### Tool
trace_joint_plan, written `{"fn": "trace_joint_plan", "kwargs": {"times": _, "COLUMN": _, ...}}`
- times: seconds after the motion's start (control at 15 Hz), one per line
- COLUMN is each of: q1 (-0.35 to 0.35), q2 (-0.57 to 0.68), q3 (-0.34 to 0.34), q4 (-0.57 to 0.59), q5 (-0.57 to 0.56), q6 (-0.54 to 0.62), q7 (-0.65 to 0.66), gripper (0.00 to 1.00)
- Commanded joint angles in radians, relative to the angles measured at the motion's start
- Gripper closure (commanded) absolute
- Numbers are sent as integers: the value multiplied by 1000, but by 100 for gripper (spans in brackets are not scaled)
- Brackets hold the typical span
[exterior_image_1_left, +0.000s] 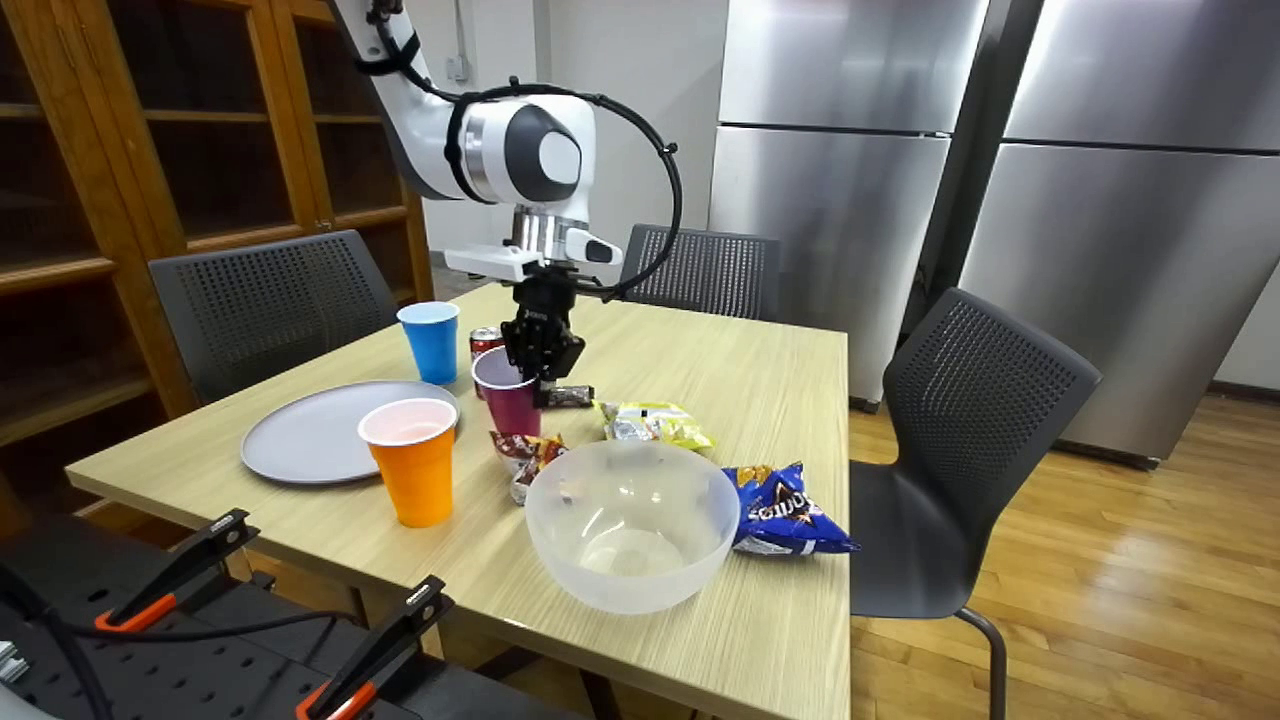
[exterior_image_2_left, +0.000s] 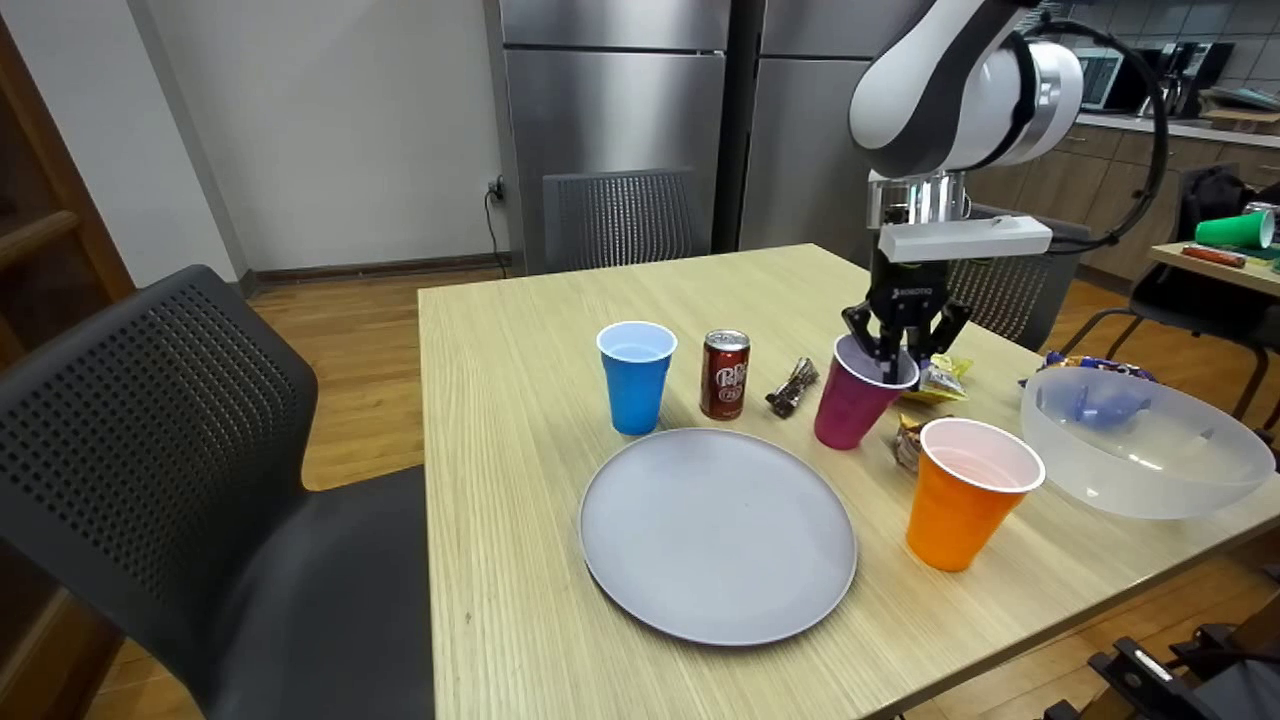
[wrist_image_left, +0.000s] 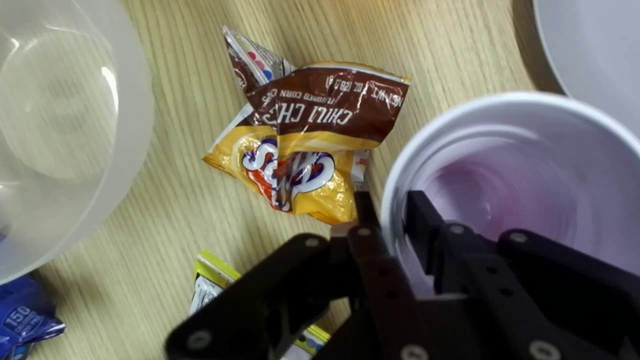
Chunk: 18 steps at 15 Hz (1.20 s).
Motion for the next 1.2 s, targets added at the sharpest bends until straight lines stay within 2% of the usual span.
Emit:
{"fn": "trace_joint_plan", "kwargs": {"times": 0.0, "q1": -3, "q2": -47, "q3": 10, "q4": -54, "q5": 11, "q6": 23, "q7": -9, "gripper": 100}}
{"fn": "trace_joint_plan", "kwargs": {"times": 0.73, "q1": 6, "q2": -181, "q3": 36, "q4": -205, "q5": 8, "q6": 89, "q7": -45, "gripper": 98}}
{"fn": "trace_joint_plan", "kwargs": {"times": 1.13, "q1": 23, "q2": -224, "q3": 71, "q4": -235, "q5": 4, "q6": 102, "q7": -65, "gripper": 98}}
